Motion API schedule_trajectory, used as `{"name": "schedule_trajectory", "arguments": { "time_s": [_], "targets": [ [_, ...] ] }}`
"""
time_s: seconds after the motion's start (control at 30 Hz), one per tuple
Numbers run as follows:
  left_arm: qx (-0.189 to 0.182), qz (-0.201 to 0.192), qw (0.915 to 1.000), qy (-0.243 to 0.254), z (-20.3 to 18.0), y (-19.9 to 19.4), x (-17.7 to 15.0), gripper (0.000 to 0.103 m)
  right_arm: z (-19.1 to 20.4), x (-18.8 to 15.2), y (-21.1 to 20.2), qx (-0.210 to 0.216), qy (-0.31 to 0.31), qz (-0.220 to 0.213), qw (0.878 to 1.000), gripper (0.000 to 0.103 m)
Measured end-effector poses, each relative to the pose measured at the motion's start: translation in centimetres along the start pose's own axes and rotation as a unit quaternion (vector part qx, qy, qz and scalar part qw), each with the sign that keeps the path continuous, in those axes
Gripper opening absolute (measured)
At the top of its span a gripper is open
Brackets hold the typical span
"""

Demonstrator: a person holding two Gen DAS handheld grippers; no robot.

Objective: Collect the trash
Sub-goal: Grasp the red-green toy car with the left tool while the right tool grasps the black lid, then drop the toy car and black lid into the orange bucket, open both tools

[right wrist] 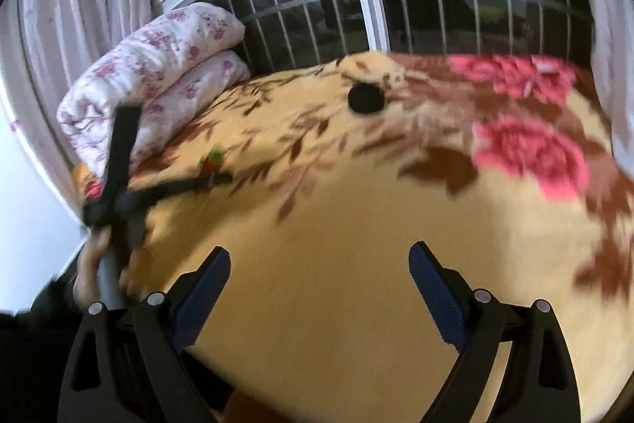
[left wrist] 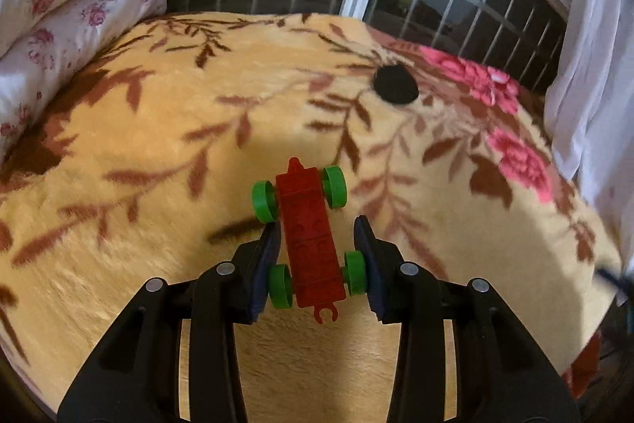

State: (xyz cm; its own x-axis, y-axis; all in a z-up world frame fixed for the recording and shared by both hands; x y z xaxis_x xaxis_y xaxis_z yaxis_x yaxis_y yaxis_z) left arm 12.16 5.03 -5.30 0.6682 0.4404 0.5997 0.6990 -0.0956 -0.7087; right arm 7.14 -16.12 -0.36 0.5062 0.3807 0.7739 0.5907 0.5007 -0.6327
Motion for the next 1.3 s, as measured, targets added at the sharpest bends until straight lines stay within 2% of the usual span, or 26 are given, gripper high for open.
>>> {"name": "schedule_trajectory", "arguments": {
  "time_s": [0.1,0.27,0.4,0.57,0.7,0.73,0.77,0.87,0.97,1.13,1.3],
  "targets": [
    [0.009,0.008,0.9999,-0.006,0.4,1.4,-0.9,0.038,-1.9,4.0,3.5,-0.006,-0.005,-0.006,1.0,0.09],
    [0.004,-0.009,0.9999,-0.006,0.8,1.9,-1.1,0.038,-5.3,10.5,11.8,-0.047,-0.039,-0.002,0.998,0.09],
    [-0.009,-0.012,0.9998,-0.01,1.0,2.1,-1.1,0.038,-7.4,13.6,18.5,-0.078,-0.052,0.011,0.996,0.09],
    [-0.014,-0.015,0.9997,-0.013,1.0,2.3,-1.0,0.038,-9.8,15.2,24.2,-0.067,0.006,0.026,0.997,0.09],
    [-0.017,-0.014,0.9997,-0.011,0.9,2.3,-1.0,0.038,-11.2,14.8,28.4,-0.059,0.072,0.066,0.993,0.089],
    [-0.018,-0.014,0.9997,-0.012,0.9,2.3,-1.0,0.038,-11.4,14.3,29.3,-0.056,0.085,0.081,0.992,0.065],
    [-0.019,-0.013,0.9997,-0.012,1.0,2.3,-1.0,0.038,-11.9,13.6,30.0,-0.067,0.098,0.096,0.988,0.055],
    [-0.019,-0.014,0.9996,-0.012,0.9,2.3,-1.0,0.038,-11.8,13.3,28.6,-0.065,0.122,0.067,0.988,0.053],
    [-0.019,-0.016,0.9996,-0.014,1.0,2.3,-0.9,0.038,-10.4,12.7,25.7,-0.058,0.109,0.054,0.991,0.053],
    [-0.03,-0.033,0.9989,-0.016,1.0,1.4,-0.9,0.038,-5.8,10.7,17.7,-0.032,0.064,0.023,0.997,0.053],
    [-0.054,-0.068,0.9962,0.005,0.4,-1.2,-1.1,0.038,-1.1,5.8,8.4,-0.03,0.013,0.007,0.999,0.054]
  ]
}}
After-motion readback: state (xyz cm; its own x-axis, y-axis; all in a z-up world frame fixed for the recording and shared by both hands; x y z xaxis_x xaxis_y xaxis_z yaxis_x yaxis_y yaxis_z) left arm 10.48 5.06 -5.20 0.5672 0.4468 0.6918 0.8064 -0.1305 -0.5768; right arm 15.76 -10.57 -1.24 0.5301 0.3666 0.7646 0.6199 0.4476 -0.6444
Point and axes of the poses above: each gripper's, at about its wrist camera, not at the fingertips, and y roughly the way its jaws point, z to its left, x to its top, the point moved 6 cm from there along y, roughly the way its jaws point, and after that the axes turned 15 degrees about -y, right-handed, at the moved point
